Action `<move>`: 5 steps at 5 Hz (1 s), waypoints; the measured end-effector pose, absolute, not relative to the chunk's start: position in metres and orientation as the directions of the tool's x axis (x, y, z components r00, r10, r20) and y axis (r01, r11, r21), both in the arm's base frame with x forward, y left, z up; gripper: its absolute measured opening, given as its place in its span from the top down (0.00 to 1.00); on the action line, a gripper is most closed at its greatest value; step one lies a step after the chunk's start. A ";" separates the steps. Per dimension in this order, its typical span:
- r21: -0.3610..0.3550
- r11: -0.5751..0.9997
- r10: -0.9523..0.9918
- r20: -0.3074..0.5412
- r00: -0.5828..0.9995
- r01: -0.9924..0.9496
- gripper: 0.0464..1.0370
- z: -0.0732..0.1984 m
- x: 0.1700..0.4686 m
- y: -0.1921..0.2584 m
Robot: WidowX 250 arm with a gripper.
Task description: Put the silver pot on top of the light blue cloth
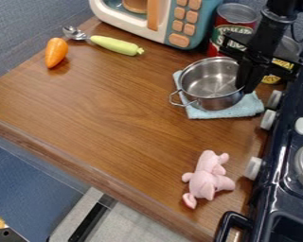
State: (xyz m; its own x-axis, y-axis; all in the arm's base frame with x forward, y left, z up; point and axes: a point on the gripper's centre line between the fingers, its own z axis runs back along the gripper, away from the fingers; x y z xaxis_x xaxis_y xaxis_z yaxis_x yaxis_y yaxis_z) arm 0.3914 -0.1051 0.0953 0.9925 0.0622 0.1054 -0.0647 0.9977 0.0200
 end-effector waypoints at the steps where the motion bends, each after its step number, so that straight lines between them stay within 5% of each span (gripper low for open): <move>1: 0.001 0.994 0.111 0.098 0.989 -0.111 0.84 0.091 0.391 -0.101; 4: 0.008 0.995 0.103 0.130 0.986 -0.104 0.04 0.117 0.387 -0.099; 5: 0.003 0.993 0.113 0.239 0.965 -0.117 0.04 0.157 0.384 -0.099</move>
